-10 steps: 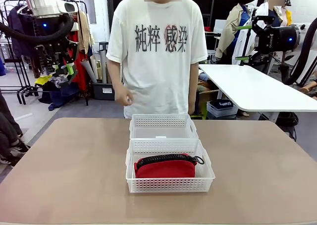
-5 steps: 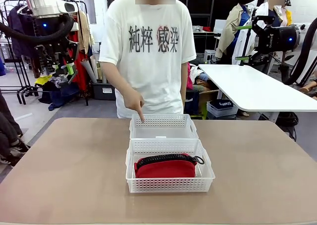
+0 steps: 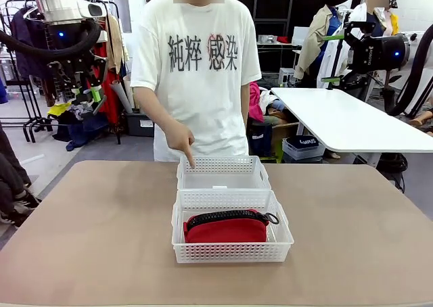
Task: Distribute items into two baskets.
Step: Place the picked Stapler into the Organizing basket as instructed by the person.
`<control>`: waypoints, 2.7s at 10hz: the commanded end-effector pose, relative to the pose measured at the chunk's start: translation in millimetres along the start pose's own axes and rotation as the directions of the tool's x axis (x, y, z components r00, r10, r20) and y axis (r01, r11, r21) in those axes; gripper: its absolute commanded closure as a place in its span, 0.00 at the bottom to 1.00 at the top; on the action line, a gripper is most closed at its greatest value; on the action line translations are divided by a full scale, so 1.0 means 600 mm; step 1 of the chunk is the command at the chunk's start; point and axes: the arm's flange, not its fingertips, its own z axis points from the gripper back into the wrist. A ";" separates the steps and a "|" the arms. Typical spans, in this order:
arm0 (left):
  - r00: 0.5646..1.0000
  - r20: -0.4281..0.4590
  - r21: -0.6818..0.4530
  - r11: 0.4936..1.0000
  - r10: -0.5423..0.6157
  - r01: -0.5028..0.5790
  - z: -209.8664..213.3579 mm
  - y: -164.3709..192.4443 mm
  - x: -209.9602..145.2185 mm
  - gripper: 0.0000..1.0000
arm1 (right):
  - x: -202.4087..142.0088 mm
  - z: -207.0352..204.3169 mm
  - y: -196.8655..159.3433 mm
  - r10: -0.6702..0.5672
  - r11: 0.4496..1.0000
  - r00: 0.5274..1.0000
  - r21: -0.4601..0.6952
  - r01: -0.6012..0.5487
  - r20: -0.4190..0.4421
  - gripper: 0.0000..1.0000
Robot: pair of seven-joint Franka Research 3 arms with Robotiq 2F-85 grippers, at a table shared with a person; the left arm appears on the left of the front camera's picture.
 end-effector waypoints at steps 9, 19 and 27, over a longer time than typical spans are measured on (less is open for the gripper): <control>0.889 -0.172 0.156 0.879 -0.425 0.450 -0.007 -0.063 0.048 1.00 | -0.001 0.000 0.007 0.002 1.000 1.000 0.019 -0.002 0.003 0.00; 0.345 -0.092 0.049 0.341 -0.934 0.939 -0.094 -0.241 0.187 1.00 | -0.001 0.000 0.007 0.002 1.000 1.000 0.019 -0.002 0.003 0.00; 0.317 -0.104 0.025 0.316 -0.943 0.948 -0.121 -0.263 0.172 1.00 | -0.001 0.000 0.007 0.002 1.000 1.000 0.019 -0.002 0.003 0.00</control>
